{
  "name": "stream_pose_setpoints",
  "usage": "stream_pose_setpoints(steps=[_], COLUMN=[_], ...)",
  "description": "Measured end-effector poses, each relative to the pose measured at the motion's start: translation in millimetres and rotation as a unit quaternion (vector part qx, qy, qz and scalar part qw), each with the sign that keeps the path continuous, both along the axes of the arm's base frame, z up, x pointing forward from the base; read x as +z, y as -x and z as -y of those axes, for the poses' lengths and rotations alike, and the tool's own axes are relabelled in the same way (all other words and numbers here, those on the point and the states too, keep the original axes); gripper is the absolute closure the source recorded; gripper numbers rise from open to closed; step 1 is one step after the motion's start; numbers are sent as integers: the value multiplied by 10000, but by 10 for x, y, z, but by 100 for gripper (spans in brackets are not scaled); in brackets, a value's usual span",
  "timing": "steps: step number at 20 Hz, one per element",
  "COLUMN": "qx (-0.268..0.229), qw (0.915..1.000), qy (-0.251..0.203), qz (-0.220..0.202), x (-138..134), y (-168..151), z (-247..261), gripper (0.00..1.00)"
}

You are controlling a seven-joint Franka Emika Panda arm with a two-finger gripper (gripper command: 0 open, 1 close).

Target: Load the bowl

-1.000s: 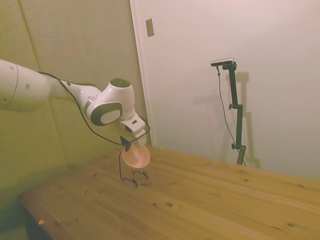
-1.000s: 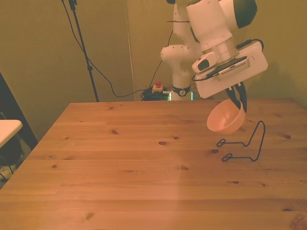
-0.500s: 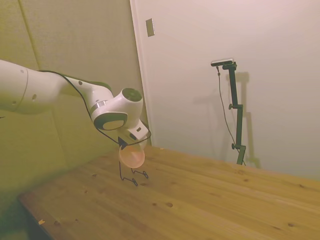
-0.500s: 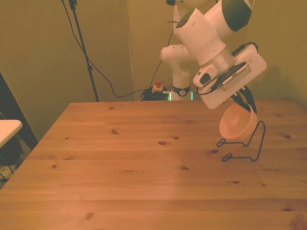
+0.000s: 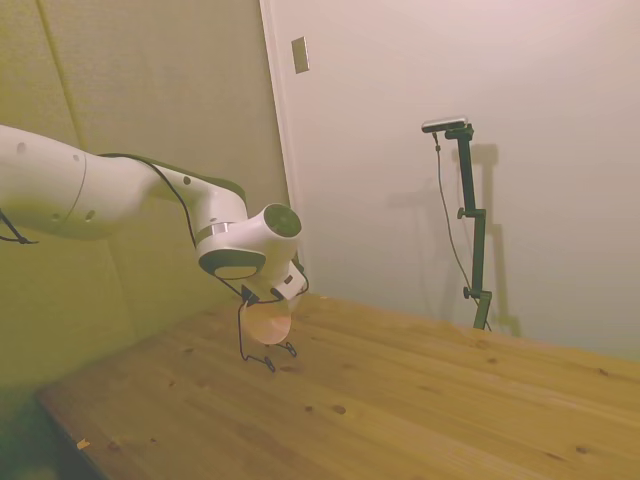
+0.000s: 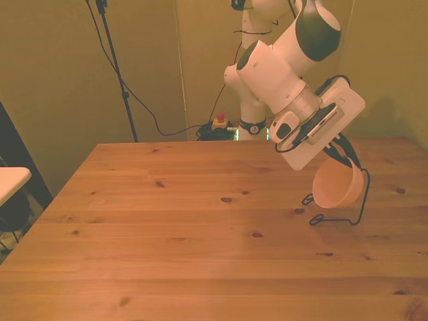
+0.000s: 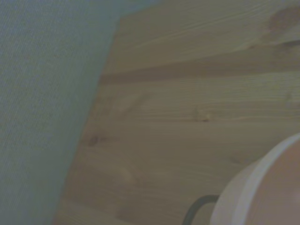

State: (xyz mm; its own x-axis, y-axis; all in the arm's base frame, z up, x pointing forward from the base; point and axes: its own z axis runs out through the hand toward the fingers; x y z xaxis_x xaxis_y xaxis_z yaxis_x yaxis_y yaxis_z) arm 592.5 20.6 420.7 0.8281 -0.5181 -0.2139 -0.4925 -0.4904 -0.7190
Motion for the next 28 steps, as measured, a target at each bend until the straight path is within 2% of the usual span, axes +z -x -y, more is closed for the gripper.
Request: stream_pose_setpoints(steps=[18, 19, 28], qx=[104, 105, 103], qw=[9995, 9995, 9995], qy=[-281, -282, -293], qz=[-32, -35, -56], x=[-354, -361, -377], y=[-19, -20, -20], z=[-34, -34, -19], gripper=[100, 0, 0])
